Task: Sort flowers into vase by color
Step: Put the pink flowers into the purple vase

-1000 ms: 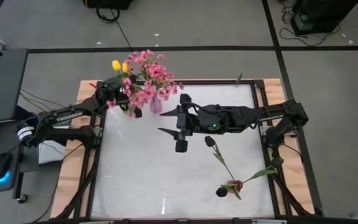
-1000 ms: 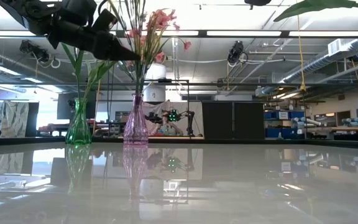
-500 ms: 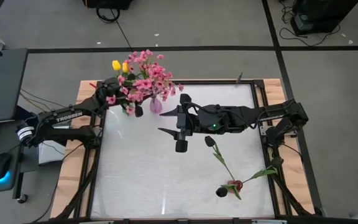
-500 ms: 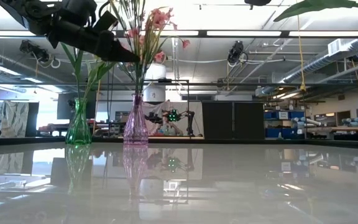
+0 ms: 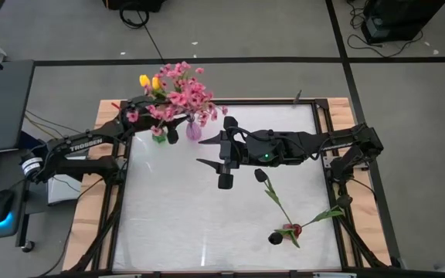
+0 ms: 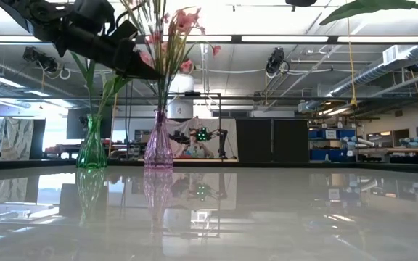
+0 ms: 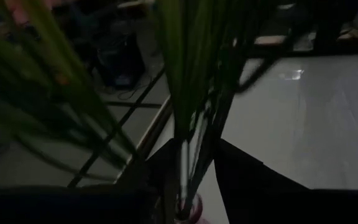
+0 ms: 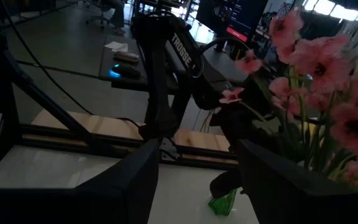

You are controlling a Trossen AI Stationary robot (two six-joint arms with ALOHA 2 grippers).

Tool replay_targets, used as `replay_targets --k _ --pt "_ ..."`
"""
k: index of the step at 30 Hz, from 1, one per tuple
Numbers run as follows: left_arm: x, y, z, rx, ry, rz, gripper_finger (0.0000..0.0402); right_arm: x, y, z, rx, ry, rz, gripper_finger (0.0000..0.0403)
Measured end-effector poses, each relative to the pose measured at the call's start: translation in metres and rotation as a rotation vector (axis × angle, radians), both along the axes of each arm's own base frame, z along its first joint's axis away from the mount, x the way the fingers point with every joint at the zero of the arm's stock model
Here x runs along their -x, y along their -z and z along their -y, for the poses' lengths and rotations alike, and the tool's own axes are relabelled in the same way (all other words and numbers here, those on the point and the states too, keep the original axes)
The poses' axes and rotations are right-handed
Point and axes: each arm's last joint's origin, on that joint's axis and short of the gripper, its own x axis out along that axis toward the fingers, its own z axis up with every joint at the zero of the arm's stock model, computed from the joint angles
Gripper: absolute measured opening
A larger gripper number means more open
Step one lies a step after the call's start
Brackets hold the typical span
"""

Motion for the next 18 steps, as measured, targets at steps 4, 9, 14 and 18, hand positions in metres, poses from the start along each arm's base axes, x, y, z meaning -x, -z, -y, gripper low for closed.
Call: replay_targets --k 4,9,14,18 --pt "0.0003 0.0004 -0.0004 0.001 -0.014 -0.004 0.0107 0.0000 0.0000 0.0001 0.000 0.001 0.000 0.0226" --pt "0.0005 0.0003 -0.0007 0.000 -0.015 -0.003 0.0107 0.0000 0.0000 0.0001 0.000 0.000 0.000 0.0226" --pt "0.0005 0.0003 -0.0007 0.000 -0.015 -0.003 0.0102 0.0000 0.0001 0.0002 0.000 0.001 0.000 0.0226" --pt "0.0004 0.0003 -0.0007 0.000 -0.015 -0.003 0.0081 0.0000 0.0000 0.0001 0.000 0.000 0.000 0.0226"
